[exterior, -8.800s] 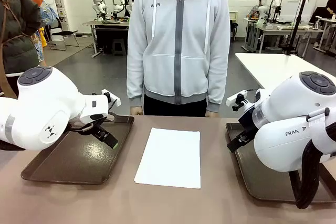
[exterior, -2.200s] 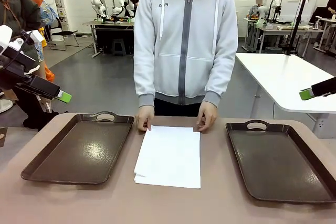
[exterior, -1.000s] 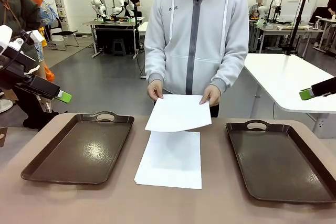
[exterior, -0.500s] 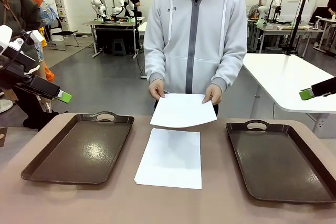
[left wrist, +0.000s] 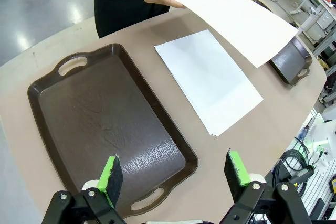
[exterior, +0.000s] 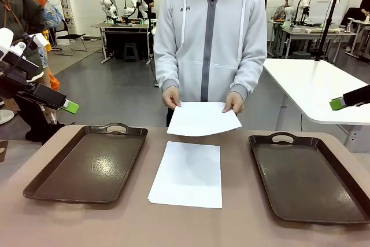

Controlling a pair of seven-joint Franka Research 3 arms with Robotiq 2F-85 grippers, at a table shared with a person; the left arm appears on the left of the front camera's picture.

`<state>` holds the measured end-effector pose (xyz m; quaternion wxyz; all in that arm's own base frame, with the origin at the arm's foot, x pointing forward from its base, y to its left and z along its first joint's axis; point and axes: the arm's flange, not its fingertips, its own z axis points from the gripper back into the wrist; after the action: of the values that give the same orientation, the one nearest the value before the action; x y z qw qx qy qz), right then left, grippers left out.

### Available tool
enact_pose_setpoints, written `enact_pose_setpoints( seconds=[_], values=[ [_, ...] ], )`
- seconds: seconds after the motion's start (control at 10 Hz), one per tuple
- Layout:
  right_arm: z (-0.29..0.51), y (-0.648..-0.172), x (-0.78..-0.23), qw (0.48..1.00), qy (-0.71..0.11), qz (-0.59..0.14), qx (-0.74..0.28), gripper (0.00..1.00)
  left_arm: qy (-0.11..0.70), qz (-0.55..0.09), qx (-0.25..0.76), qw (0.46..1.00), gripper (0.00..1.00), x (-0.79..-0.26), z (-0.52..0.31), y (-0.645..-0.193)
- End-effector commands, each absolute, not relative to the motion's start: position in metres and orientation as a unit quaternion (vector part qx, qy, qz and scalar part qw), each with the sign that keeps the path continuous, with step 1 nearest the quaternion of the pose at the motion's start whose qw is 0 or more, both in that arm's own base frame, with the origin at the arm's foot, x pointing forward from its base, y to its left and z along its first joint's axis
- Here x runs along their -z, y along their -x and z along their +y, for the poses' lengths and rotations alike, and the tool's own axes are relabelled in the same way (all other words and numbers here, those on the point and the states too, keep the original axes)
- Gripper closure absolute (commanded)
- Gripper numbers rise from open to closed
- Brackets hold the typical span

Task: Sort the A4 documents.
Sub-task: Receive the A4 Paper.

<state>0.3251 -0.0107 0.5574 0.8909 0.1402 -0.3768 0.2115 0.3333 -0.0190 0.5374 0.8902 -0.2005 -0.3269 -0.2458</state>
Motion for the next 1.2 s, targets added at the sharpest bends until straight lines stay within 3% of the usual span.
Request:
enact_pose_setpoints(
  seconds=[0.0, 1.1],
  values=[
    [-0.0104, -0.3252, -0.5573, 0.889, -0.145, -0.377, -0.213, 0.0, 0.2, -0.329, 0.248, 0.889, 0.0, -0.5373, -0.0183, -0.3341],
    [-0.0104, -0.3252, -0.5573, 0.889, -0.145, -0.377, -0.213, 0.0, 0.2, -0.329, 0.248, 0.889, 0.0, -0.5373, -0.0183, -0.3341]
  ],
)
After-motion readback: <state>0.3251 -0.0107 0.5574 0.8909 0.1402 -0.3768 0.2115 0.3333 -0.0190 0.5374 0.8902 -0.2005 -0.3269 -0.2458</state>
